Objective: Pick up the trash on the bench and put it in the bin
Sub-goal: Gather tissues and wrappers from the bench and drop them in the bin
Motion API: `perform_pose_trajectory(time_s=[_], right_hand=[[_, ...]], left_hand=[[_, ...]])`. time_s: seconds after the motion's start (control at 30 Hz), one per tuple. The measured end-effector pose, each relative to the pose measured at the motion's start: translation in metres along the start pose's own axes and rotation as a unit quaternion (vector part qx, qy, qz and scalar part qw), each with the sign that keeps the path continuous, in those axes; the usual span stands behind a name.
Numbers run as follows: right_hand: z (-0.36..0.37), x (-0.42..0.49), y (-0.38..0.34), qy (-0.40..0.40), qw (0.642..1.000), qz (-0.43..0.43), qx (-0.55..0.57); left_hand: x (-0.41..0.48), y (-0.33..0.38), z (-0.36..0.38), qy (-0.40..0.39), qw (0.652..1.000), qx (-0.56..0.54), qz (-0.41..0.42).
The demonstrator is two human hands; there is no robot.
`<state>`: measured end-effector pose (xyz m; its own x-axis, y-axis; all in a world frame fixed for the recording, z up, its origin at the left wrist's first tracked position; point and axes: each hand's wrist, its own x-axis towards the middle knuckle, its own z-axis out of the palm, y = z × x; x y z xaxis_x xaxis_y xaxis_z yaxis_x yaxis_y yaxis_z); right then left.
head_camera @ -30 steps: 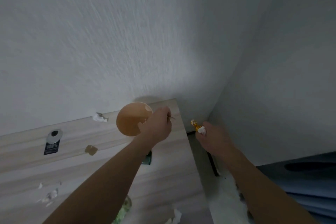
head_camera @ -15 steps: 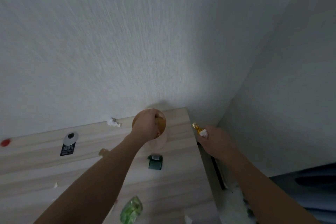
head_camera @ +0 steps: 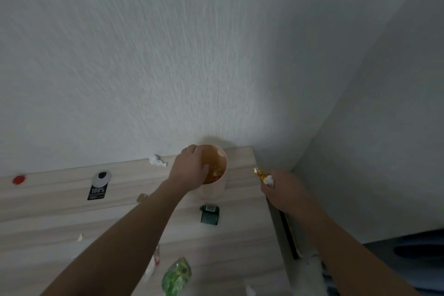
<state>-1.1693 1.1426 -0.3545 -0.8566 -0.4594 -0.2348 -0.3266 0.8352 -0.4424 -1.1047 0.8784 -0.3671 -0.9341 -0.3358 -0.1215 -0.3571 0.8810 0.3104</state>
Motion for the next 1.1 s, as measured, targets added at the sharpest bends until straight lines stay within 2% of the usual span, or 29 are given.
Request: perform_pose_trajectory(time_s=[0.37, 0.67, 0.83, 1.1], right_hand=[[-0.005, -0.021, -0.045, 0.007, 0.998, -0.06, -0.016], [0.013, -0.006, -0.089, 0.005, 0.993, -0.113, -0.027], [0.024, 0.011, -0.111, -0.037, 0.989, -0.139, -0.025], [0.041, 0.052, -0.138, -0.017, 0.984, -0.137, -0.11]], left_hand=[[-0.055, -0.034, -0.037, 0.085, 0.996, 0.023, 0.017], [-0.101, -0.072, -0.057, 0.104, 0.994, 0.008, -0.018], [-0.116, -0.1, -0.066, 0.103, 0.994, 0.018, -0.043], [-0.11, -0.13, -0.072, 0.117, 0.992, 0.005, -0.052]])
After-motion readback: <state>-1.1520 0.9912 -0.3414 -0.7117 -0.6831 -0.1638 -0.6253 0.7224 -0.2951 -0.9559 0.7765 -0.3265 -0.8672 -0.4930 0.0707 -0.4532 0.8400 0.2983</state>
